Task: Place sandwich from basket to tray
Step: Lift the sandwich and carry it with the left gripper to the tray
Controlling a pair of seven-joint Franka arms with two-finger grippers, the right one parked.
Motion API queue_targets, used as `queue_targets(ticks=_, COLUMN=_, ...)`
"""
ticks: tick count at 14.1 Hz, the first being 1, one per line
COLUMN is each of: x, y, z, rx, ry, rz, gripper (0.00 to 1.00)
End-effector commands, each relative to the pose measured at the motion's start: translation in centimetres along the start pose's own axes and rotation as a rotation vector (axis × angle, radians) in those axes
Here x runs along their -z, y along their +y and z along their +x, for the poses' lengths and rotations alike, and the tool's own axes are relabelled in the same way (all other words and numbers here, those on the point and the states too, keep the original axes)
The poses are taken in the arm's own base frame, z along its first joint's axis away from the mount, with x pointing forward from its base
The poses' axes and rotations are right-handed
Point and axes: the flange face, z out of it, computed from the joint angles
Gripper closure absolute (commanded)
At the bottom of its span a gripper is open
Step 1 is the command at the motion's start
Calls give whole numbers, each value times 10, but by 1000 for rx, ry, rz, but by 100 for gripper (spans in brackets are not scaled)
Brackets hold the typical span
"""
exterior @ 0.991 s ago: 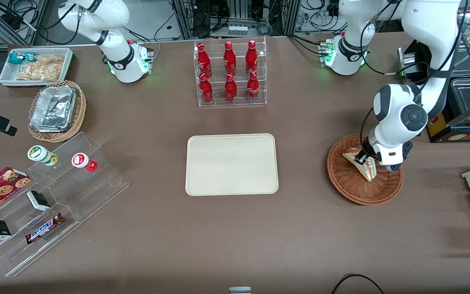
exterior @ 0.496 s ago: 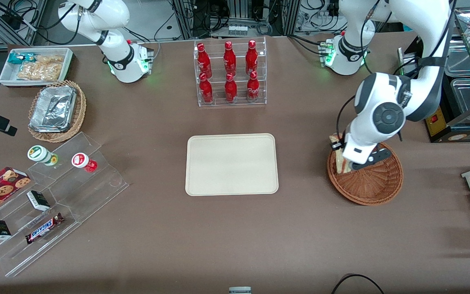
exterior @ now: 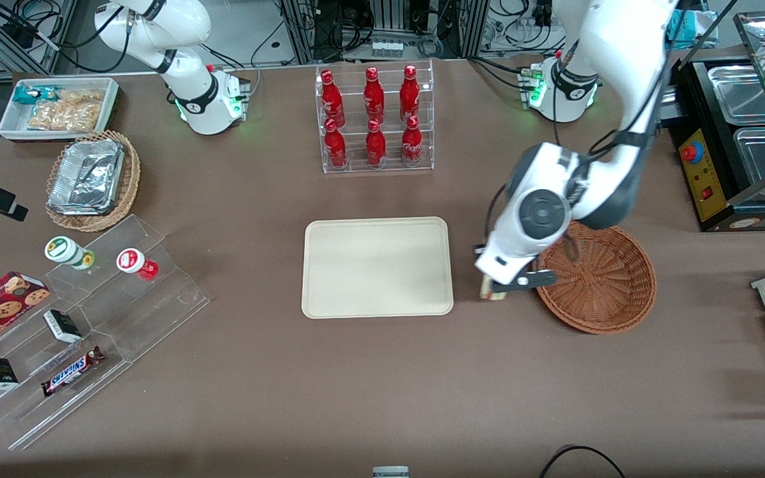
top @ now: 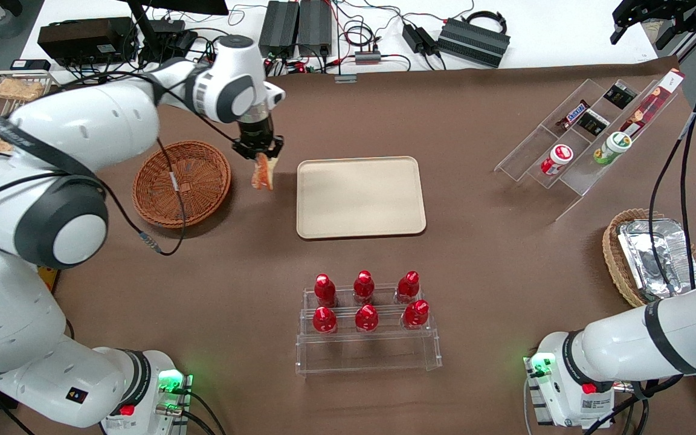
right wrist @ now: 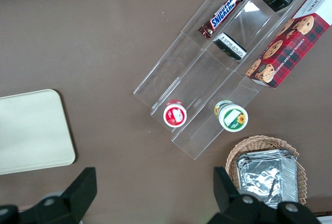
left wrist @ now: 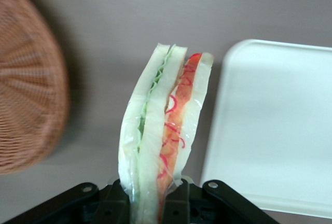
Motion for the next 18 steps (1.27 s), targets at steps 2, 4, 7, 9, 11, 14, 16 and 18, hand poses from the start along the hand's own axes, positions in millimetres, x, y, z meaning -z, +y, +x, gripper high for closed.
queue_targets(ticks=2, x=-12, y=76, z=-7, rx=22, ry=14, rz=-10, gripper=100)
queue_targets(ticks=4, x=-29, y=117, z=-22, rx=37, ry=16, rz=-7, gripper=100)
queue_targets(ticks=7, x=-54, y=167, z=-47, rx=96, ry=46, rz=-26, gripper=100)
queue_targets(ticks=9, x=-65, y=188, z=-57, rx=111, ry=81, rz=-68, gripper=100)
queue_targets(ticks=11, x=-68, y=199, z=-56, rx=131, ry=86, rz=-81, gripper=100)
queue_targets(ticks=14, x=-77, y=213, z=-60, rx=138, ry=88, rz=-86, gripper=100)
queue_targets(ticks=16, x=-86, y=215, z=-61, rx=147, ry=82, rz=-81, gripper=99)
queue_targets(ticks=18, x=-95, y=223, z=-68, rx=147, ry=77, rz=-98, gripper=97)
